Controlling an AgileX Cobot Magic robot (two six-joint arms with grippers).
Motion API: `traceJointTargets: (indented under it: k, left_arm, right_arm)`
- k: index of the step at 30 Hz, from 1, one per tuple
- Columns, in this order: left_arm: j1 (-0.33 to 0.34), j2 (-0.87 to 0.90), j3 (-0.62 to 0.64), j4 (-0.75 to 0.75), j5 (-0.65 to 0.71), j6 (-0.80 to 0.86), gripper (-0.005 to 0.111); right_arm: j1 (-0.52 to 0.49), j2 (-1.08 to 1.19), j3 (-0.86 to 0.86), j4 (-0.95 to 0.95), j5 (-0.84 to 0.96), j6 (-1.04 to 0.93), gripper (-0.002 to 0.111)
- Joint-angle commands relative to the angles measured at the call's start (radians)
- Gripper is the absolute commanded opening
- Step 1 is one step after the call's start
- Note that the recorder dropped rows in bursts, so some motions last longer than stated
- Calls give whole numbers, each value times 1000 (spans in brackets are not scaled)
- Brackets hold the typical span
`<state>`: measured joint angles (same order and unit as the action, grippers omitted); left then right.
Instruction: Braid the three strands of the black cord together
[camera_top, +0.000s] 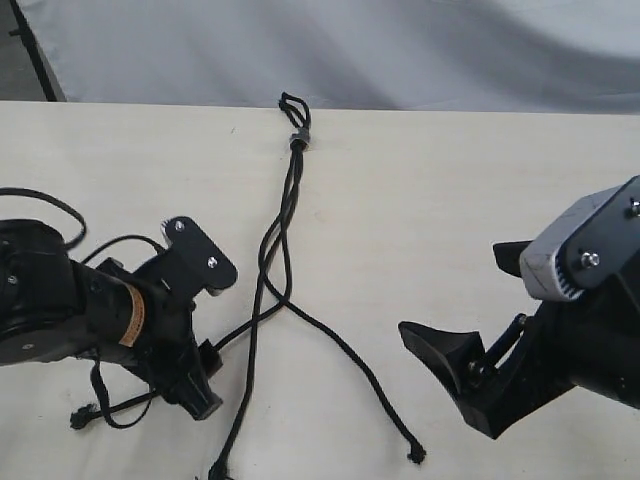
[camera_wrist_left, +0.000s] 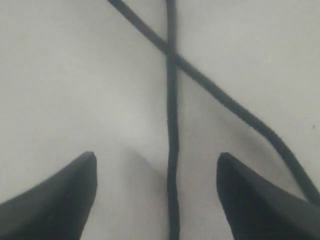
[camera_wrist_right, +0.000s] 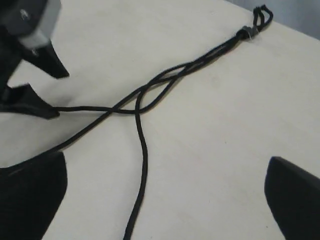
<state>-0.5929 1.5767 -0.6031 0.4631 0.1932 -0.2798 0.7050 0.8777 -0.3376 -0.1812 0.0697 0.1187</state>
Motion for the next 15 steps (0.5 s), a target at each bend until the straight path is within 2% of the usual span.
traceJointTargets:
  k: [1, 3, 5, 9, 13, 15]
  left_arm:
    - [1, -218, 3, -7, 71, -95, 66]
    - [20, -295, 3, 9, 93, -137, 66]
    - [68, -349, 5, 11, 94, -154, 66]
    - [241, -434, 49, 11, 14, -185, 66]
    - [420, -447, 127, 11, -125, -205, 66]
    - [488, -445, 173, 7, -183, -225, 66]
  right_arm:
    - [-5, 10, -95, -1, 130, 27, 105]
    - [-5, 30, -122, 15, 130, 39, 105]
    - [-5, 65, -137, 69, 134, 35, 105]
    - [21, 167, -173, 120, 144, -9, 105]
    - [119, 307, -239, 134, 145, -16, 105]
    - [163, 393, -289, 134, 147, -18, 105]
